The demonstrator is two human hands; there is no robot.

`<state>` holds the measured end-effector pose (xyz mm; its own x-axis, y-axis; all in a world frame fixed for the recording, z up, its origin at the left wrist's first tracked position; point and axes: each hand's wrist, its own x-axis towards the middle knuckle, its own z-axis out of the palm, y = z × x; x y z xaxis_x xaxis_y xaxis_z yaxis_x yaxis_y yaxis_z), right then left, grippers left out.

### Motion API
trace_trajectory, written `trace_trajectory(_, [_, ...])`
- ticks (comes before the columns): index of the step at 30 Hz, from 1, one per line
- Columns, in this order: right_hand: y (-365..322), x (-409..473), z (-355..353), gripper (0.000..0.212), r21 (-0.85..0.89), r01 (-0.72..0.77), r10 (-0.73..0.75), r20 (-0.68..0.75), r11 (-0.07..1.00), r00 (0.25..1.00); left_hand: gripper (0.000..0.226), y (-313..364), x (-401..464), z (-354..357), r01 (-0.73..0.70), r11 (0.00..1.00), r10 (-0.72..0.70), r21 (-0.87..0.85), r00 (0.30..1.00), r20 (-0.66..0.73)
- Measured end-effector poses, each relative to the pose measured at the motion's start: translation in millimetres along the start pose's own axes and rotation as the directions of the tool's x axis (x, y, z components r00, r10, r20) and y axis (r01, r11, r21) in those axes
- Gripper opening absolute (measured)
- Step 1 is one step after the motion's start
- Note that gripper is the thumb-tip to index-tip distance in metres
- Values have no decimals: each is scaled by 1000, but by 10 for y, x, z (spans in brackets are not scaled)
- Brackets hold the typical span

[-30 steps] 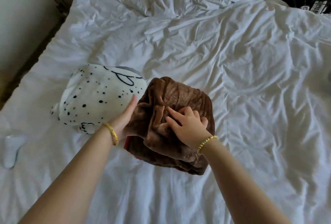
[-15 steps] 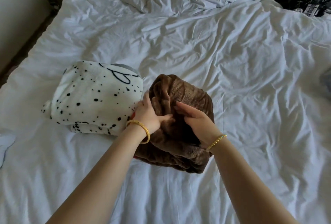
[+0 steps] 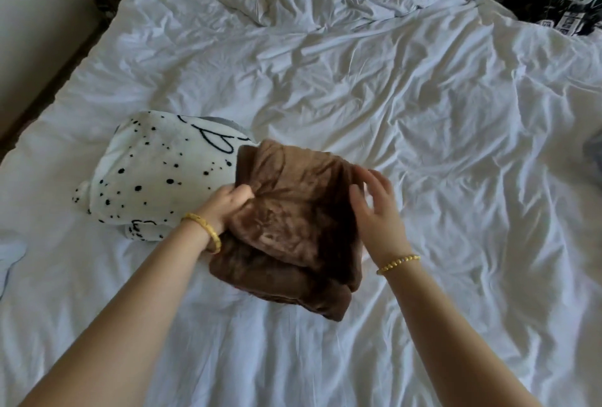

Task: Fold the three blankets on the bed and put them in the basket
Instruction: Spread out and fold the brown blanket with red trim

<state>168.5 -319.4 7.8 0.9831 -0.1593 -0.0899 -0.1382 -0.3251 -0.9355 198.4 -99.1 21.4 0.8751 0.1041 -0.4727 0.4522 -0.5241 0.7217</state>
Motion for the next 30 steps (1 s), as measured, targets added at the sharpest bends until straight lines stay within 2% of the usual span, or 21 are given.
trace_trajectory(2, [29,-42,233,49,-242,76,-34,172,967,985,34,-193,30,-4,159,986,-155,-46,985,80])
trace_trajectory(3, [45,-91,387,55,-376,136,-45,241,917,969,33,-270,57,18,204,979,-206,25,975,86])
trace_trajectory(5, [87,-201,684,60,-580,235,-68,296,780,953,39,-361,99,51,168,931,-171,323,985,-17])
trace_trajectory(6, [102,-229,792,60,-630,247,-69,294,736,953,50,-355,92,50,132,857,-74,499,988,-133])
trace_trajectory(7, [116,-230,858,58,-660,239,-62,280,712,958,59,-302,53,43,48,778,122,626,966,-227])
trace_trajectory(8, [134,-213,885,56,-681,224,-51,264,698,963,60,-238,14,59,-90,697,377,712,890,-256])
trace_trajectory(9, [144,-186,887,56,-698,209,-39,251,684,967,55,-185,-5,107,-246,603,610,759,755,-240])
trace_trajectory(10, [146,-152,872,56,-709,192,-27,237,679,971,49,-127,-11,185,-356,517,734,778,652,-190])
trace_trajectory(11, [134,-119,847,56,-706,168,-14,218,688,976,46,-82,-5,261,-413,463,754,784,649,-103])
trace_trajectory(12, [118,-90,822,56,-685,131,2,190,717,982,45,-46,15,335,-416,475,684,776,729,-28])
trace_trajectory(14, [76,-60,799,53,-618,35,51,121,786,991,49,-90,121,503,-310,580,452,753,892,18])
trace_trajectory(15, [68,-63,805,52,-607,3,70,96,795,993,51,-171,190,586,-274,612,402,742,916,6])
trace_trajectory(19, [198,-172,897,52,-692,-22,77,48,722,996,54,-404,303,743,-214,675,347,706,937,-47])
trace_trajectory(22, [335,-177,969,55,-694,-62,98,13,717,995,62,-528,385,747,-170,721,278,672,959,-55])
trace_trajectory(25, [465,-155,994,56,-704,-63,93,4,707,996,58,-595,427,819,-140,742,253,656,964,-80])
trace_trajectory(30, [617,-64,1047,54,-696,-101,82,-61,710,995,52,-612,559,911,-159,736,313,658,942,-122])
